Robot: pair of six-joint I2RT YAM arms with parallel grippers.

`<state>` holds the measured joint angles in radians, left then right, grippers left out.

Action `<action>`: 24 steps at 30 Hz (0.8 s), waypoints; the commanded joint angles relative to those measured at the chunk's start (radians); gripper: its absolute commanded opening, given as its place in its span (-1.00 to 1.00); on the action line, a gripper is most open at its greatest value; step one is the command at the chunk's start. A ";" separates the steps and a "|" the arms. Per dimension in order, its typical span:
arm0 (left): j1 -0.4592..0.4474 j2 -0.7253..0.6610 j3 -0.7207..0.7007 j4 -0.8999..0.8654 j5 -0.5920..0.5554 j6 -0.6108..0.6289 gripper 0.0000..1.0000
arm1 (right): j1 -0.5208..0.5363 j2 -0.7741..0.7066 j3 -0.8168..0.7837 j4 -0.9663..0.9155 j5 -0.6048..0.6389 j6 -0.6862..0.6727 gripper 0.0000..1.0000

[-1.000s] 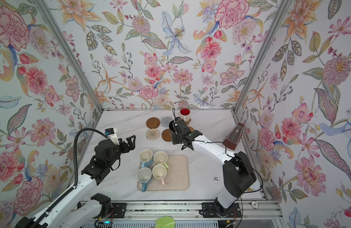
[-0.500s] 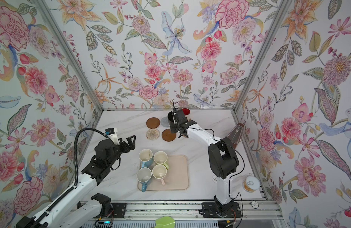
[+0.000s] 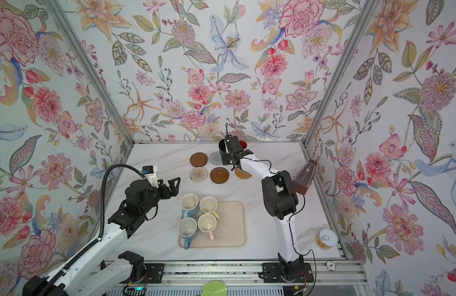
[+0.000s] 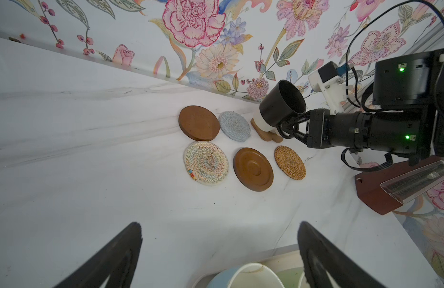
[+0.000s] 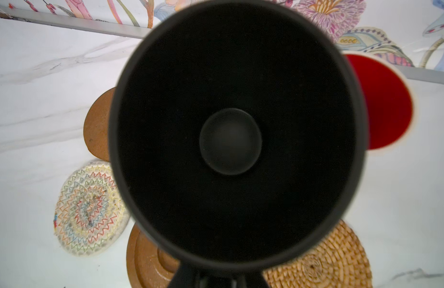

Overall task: Place cups on coasters
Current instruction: Place the cup on the coaster.

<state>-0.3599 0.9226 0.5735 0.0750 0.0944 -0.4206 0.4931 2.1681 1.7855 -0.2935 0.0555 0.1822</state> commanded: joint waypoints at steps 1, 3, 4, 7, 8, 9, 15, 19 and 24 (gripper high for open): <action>0.007 0.004 0.035 0.003 0.004 0.025 0.98 | -0.005 0.016 0.077 0.073 -0.011 -0.029 -1.00; 0.007 0.004 0.039 -0.003 -0.007 0.025 0.98 | -0.007 0.034 0.100 0.070 -0.013 -0.030 -1.00; 0.007 0.004 0.040 -0.008 -0.013 0.027 0.98 | -0.007 0.042 0.111 0.068 -0.016 -0.030 -1.00; 0.007 -0.002 0.042 -0.015 -0.025 0.028 0.98 | -0.005 0.061 0.136 0.058 -0.022 -0.030 -1.00; 0.007 -0.003 0.041 -0.015 -0.025 0.028 0.98 | -0.003 0.064 0.138 0.058 -0.023 -0.030 -1.00; 0.006 -0.004 0.039 -0.013 -0.025 0.028 0.98 | -0.001 0.067 0.140 0.059 -0.025 -0.030 -1.00; 0.006 -0.001 0.042 -0.015 -0.025 0.028 0.98 | 0.010 0.084 0.150 0.060 -0.023 -0.035 -1.00; 0.007 -0.007 0.039 -0.015 -0.029 0.028 0.98 | 0.021 0.098 0.165 0.057 -0.025 -0.035 -1.00; 0.006 -0.010 0.034 -0.017 -0.032 0.027 0.98 | 0.035 0.122 0.194 0.043 -0.029 -0.036 -1.00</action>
<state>-0.3599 0.9245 0.5888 0.0685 0.0860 -0.4110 0.5137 2.2791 1.9312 -0.3012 0.0330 0.1635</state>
